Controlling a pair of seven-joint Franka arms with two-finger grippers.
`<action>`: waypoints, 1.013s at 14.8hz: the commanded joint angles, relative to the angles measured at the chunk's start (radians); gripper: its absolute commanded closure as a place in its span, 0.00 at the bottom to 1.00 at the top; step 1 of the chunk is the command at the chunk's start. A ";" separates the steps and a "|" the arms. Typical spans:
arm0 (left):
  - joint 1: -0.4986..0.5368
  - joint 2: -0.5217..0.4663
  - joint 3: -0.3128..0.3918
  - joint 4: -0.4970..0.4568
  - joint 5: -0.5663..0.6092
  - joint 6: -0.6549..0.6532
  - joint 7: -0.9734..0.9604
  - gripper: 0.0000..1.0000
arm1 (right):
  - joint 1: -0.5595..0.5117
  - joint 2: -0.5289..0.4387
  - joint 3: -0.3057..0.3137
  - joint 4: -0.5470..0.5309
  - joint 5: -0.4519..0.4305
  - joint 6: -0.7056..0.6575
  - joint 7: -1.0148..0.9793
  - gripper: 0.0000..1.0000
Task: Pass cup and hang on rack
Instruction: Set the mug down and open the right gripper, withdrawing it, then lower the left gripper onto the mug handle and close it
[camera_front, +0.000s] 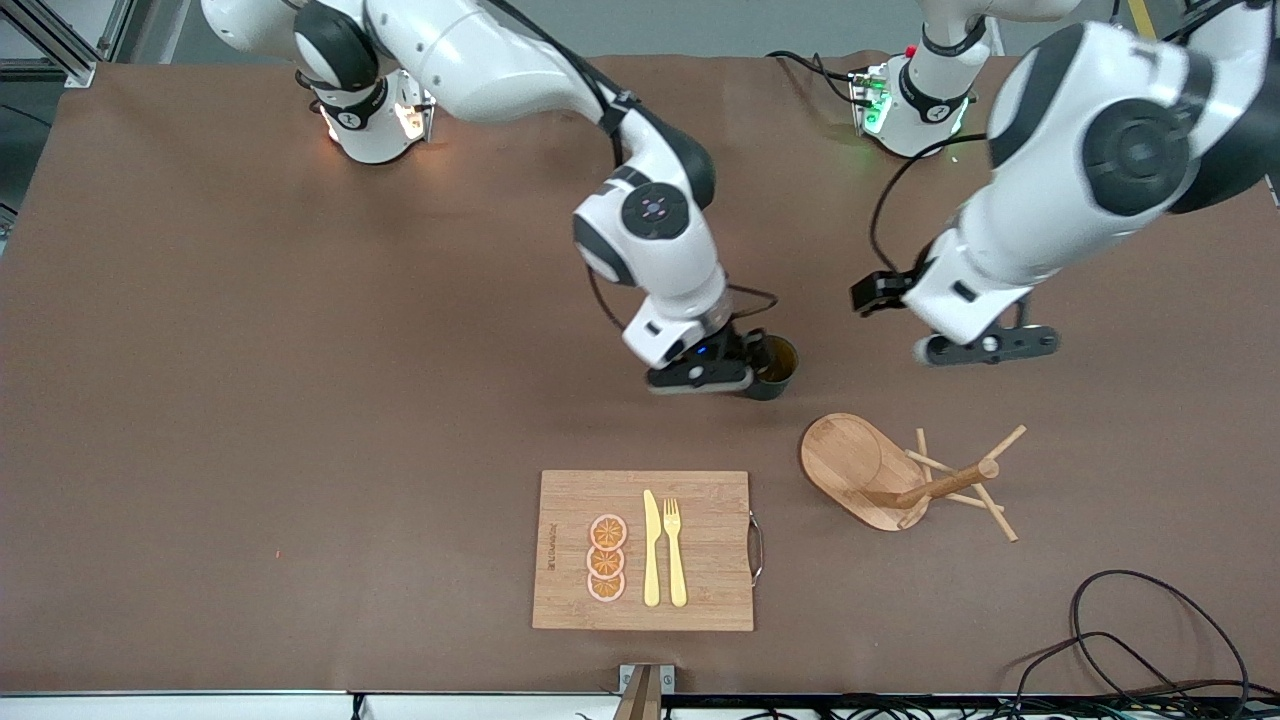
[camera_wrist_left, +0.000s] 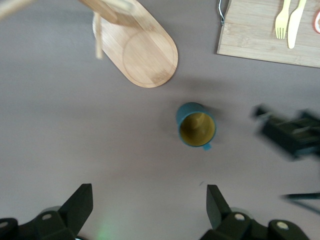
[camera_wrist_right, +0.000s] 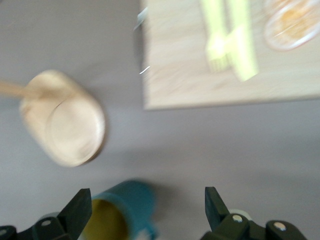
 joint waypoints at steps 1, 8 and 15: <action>-0.093 0.057 0.003 0.013 0.085 0.018 -0.189 0.00 | -0.173 -0.113 0.023 -0.035 -0.004 -0.173 -0.188 0.00; -0.245 0.087 -0.002 -0.122 0.151 0.185 -0.665 0.00 | -0.485 -0.311 0.014 -0.102 -0.062 -0.366 -0.356 0.00; -0.386 0.121 -0.003 -0.249 0.345 0.282 -1.087 0.00 | -0.678 -0.619 0.014 -0.416 -0.065 -0.366 -0.557 0.00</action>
